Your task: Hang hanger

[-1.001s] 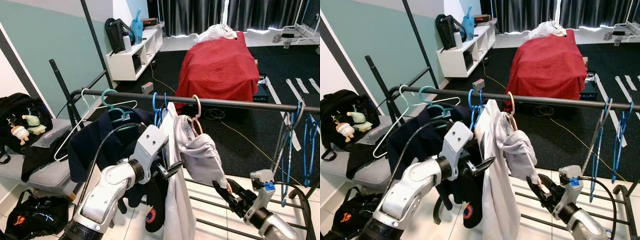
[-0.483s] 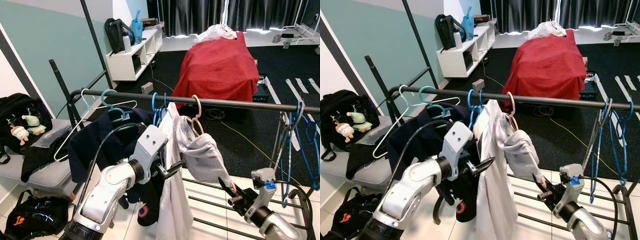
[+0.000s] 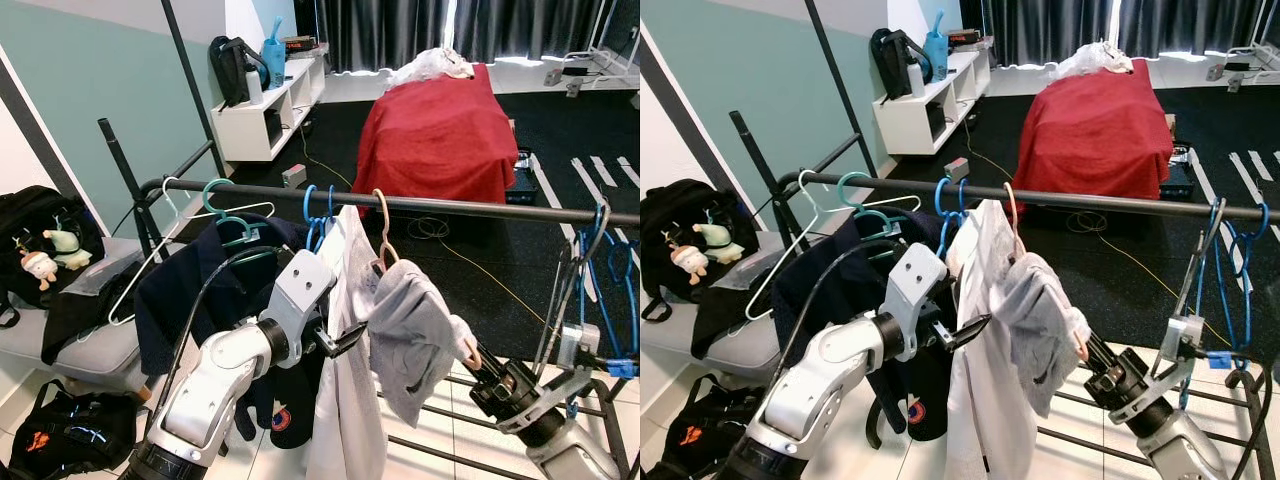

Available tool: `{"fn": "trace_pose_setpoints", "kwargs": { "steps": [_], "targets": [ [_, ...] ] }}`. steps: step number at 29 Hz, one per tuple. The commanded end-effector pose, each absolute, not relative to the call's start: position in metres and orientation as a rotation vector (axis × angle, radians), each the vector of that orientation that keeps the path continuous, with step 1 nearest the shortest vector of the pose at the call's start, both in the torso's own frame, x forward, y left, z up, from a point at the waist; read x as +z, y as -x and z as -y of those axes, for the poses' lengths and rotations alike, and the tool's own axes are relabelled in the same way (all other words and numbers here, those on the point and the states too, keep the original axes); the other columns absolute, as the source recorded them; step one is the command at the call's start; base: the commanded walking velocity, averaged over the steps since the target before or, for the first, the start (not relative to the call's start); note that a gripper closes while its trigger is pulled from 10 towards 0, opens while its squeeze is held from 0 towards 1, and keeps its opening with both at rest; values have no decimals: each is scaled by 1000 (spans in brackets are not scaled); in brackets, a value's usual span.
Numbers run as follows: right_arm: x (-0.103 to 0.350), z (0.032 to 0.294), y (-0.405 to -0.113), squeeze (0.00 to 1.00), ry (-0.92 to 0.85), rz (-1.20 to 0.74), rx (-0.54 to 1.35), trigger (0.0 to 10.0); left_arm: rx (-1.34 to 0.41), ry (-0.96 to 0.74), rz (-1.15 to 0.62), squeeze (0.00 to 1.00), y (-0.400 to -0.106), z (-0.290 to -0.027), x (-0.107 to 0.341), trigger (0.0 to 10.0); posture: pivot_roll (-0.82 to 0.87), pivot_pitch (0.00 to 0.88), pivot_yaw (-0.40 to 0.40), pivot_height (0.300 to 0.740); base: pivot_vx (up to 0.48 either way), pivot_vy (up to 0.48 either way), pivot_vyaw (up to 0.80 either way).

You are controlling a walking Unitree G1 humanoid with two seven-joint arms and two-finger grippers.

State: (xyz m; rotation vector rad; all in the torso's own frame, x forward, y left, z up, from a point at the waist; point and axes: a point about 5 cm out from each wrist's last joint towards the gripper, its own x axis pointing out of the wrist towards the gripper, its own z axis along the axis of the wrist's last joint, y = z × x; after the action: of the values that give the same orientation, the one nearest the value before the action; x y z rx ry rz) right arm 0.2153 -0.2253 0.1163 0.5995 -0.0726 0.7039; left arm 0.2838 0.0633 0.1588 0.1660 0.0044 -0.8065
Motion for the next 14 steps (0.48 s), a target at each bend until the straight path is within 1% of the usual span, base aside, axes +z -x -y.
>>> {"fn": "trace_pose_setpoints", "kwargs": {
  "steps": [1,4,6,9,11,13,14],
  "targets": [
    [120,215,-212,0,-608,63,777,0,-802,-164,-28,0,-284,-64,154,10000,-118,0,107,710,0,0,0],
    [124,202,-200,0,-617,18,898,0,-804,-165,-29,0,-284,-64,154,10000,-118,0,106,710,0,0,0],
    [125,199,-197,0,-616,5,922,0,-805,-165,-29,0,-284,-64,153,10000,-121,0,105,710,0,0,0],
    [120,202,-200,0,-590,-30,874,0,-811,-163,-29,0,-284,-63,153,10000,-121,0,105,710,0,0,0],
    [108,210,-210,0,-522,-86,757,0,-839,-111,-33,0,-282,-59,156,10000,-127,0,107,710,0,0,0],
    [106,212,-212,0,-505,-93,734,0,-850,-86,-35,0,-282,-57,158,10000,-127,0,107,710,0,0,0],
    [106,214,-214,0,-500,-89,715,0,-861,-45,-39,0,-281,-56,160,10000,-127,0,107,710,0,0,0]
  ]
}}
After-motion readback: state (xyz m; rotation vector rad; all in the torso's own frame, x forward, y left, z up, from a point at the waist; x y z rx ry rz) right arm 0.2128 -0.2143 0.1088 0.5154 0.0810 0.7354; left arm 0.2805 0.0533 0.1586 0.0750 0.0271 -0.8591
